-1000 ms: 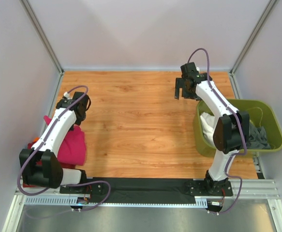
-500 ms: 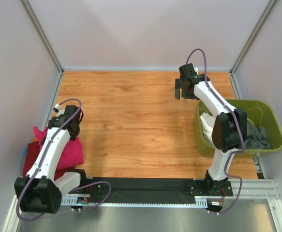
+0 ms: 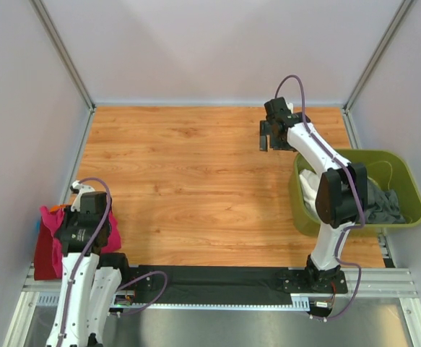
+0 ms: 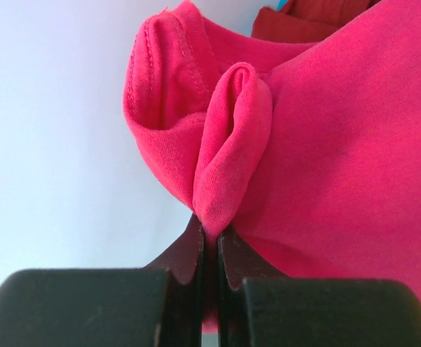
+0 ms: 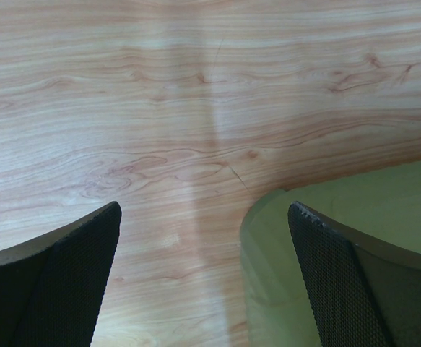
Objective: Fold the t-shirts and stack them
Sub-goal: Neatly place the folded tshirt to the corner
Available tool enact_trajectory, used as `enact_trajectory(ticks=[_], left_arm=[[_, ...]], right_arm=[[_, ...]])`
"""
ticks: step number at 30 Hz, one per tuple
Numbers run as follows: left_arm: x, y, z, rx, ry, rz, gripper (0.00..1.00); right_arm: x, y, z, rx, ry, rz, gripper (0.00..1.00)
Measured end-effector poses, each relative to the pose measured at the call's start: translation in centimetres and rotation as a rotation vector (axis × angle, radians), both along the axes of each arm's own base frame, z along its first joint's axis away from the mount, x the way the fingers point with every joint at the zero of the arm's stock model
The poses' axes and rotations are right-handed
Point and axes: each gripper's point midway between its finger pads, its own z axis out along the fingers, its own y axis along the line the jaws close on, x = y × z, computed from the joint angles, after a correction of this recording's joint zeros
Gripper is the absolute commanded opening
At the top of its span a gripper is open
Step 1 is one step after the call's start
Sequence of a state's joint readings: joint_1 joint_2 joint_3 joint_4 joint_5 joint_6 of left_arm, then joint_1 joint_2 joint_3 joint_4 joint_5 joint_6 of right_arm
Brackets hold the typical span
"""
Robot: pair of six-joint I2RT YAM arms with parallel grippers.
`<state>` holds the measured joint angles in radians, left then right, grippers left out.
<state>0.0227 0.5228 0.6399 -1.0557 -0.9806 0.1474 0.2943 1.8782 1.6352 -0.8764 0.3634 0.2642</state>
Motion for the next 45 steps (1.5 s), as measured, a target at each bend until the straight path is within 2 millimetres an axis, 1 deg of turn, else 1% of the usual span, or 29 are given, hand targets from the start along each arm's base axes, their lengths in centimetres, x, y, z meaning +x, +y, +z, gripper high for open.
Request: enact_trajectory(ticks=[2,5,8,10,11,12,13,14,15,18,21,24,26,28,29,31,32,36,38,40,42,45], left_arm=[[-0.5,0.3,-0.2,0.011,-0.010,0.023,0.09],[-1.2,0.9,0.0,0.033,-0.020,0.072,0.09],[-1.1,1.4,0.0,0.058,-0.014,0.091,0.11],[-0.8,1.7,-0.4,0.069,0.010,0.089,0.15],[-0.7,1.8,-0.6,0.075,0.023,0.090,0.31],[-0.7,1.9,-0.7,0.080,0.038,0.089,0.43],[-0.7,2.1,-0.7,0.088,0.047,0.096,0.54],[-0.7,2.2,-0.5,0.096,0.048,0.102,0.88],[-0.7,2.4,-0.2,0.109,0.049,0.112,0.99],[-0.5,2.8,0.5,0.124,0.046,0.136,0.99],[0.1,3.1,2.0,0.108,0.048,0.160,0.99],[1.6,3.3,5.0,0.050,-0.050,0.184,0.99],[3.0,3.2,7.6,0.004,-0.169,0.187,0.99],[4.4,2.7,9.3,-0.056,-0.273,0.161,0.99],[5.2,2.3,9.9,-0.092,-0.323,0.145,0.99],[6.7,1.2,10.1,-0.187,-0.405,0.103,1.00],[7.2,0.7,10.0,-0.227,-0.433,0.088,0.99],[10.1,-2.6,8.9,-0.456,-0.554,-0.011,0.99],[11.4,-4.1,9.0,-0.541,-0.611,-0.062,0.98],[13.0,-5.8,9.5,-0.628,-0.676,-0.149,0.99],[14.7,-7.7,10.7,-0.707,-0.735,-0.260,0.98],[16.8,-9.7,12.7,-0.791,-0.782,-0.391,0.98]], right_arm=[[-0.3,0.4,0.0,-0.004,0.007,0.010,1.00],[-0.9,0.9,-0.2,-0.010,0.027,0.026,1.00],[-1.4,1.4,-0.3,-0.016,0.045,0.040,1.00],[-1.6,1.7,-0.3,-0.019,0.052,0.048,1.00],[-1.6,1.8,-0.2,-0.019,0.053,0.050,1.00],[-1.6,1.9,-0.1,-0.019,0.052,0.052,1.00],[-1.5,1.9,0.0,-0.017,0.049,0.052,1.00],[-1.4,1.9,0.2,-0.016,0.045,0.052,1.00],[-1.3,2.0,0.3,-0.014,0.040,0.052,1.00],[-1.1,2.2,0.9,-0.004,0.031,0.056,1.00],[-0.5,2.7,1.7,0.015,0.017,0.063,1.00],[0.2,3.3,3.1,0.041,-0.015,0.072,1.00],[0.7,3.7,4.1,0.060,-0.043,0.079,1.00],[0.8,4.0,4.9,0.081,-0.066,0.087,1.00],[0.8,4.2,5.4,0.093,-0.077,0.093,1.00],[0.7,4.7,6.8,0.129,-0.112,0.110,1.00],[0.6,5.0,7.8,0.153,-0.137,0.122,1.00],[-0.3,6.2,12.8,0.261,-0.254,0.169,1.00],[-1.0,6.6,15.1,0.314,-0.317,0.183,1.00],[-2.1,6.7,16.9,0.354,-0.376,0.200,1.00],[-3.4,6.4,18.3,0.377,-0.422,0.212,1.00],[-4.2,6.0,20.6,0.396,-0.493,0.219,1.00]])
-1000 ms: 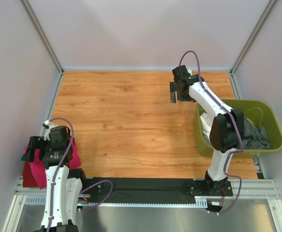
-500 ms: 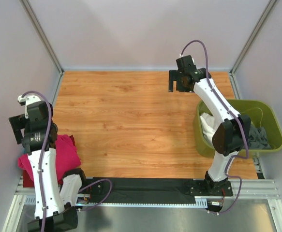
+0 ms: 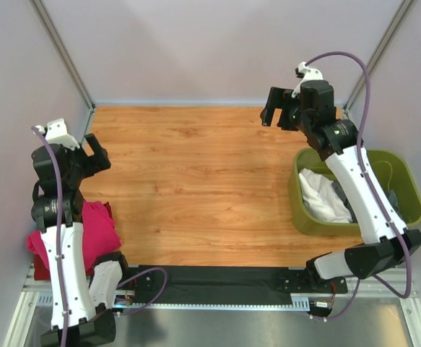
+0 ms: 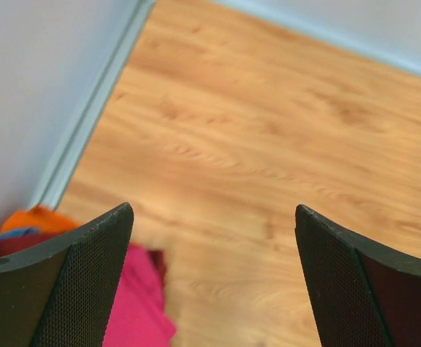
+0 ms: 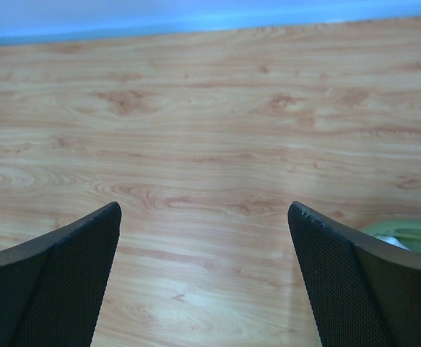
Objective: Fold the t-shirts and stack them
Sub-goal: Neatly place the folded tshirt to the corner
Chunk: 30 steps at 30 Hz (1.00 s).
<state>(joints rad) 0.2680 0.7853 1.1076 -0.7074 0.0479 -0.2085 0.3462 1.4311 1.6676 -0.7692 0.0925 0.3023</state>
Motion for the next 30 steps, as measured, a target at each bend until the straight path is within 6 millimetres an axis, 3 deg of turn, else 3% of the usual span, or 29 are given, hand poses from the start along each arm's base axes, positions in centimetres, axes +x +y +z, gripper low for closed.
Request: enact_trajectory(ticks=[6,9,12,14,17,23,26,30], left_arm=[[3.7,-6.0,4.6,0.023,-0.114,-0.297,0.99],[3.3,-8.8,5.7,0.074,-0.140,-0.407,1.00],[2.1,-9.4,5.9,0.096,-0.168,-0.414,0.99],[1.2,-8.9,4.5,0.093,-0.160,-0.385,1.00],[0.0,-8.6,1.0,0.066,-0.123,-0.359,1.00],[-0.6,-8.8,-5.1,0.016,-0.007,-0.350,0.99],[-1.0,-8.8,-5.7,0.011,-0.001,-0.347,1.00],[-1.3,-8.6,-4.9,0.017,-0.038,-0.338,0.99]], right_arm=[[-1.6,-1.1,4.2,0.032,-0.135,-0.023,1.00],[-3.8,-2.5,4.6,0.037,-0.177,-0.053,1.00],[-6.4,-4.0,4.0,0.046,-0.208,-0.088,1.00],[-7.8,-4.7,3.2,0.060,-0.215,-0.106,1.00],[-9.5,-5.4,1.1,0.090,-0.209,-0.130,1.00],[-11.6,-6.0,-4.3,0.114,-0.147,-0.156,1.00],[-11.8,-6.0,-5.3,0.118,-0.127,-0.162,1.00],[-11.8,-5.9,-5.5,0.127,-0.121,-0.164,1.00]])
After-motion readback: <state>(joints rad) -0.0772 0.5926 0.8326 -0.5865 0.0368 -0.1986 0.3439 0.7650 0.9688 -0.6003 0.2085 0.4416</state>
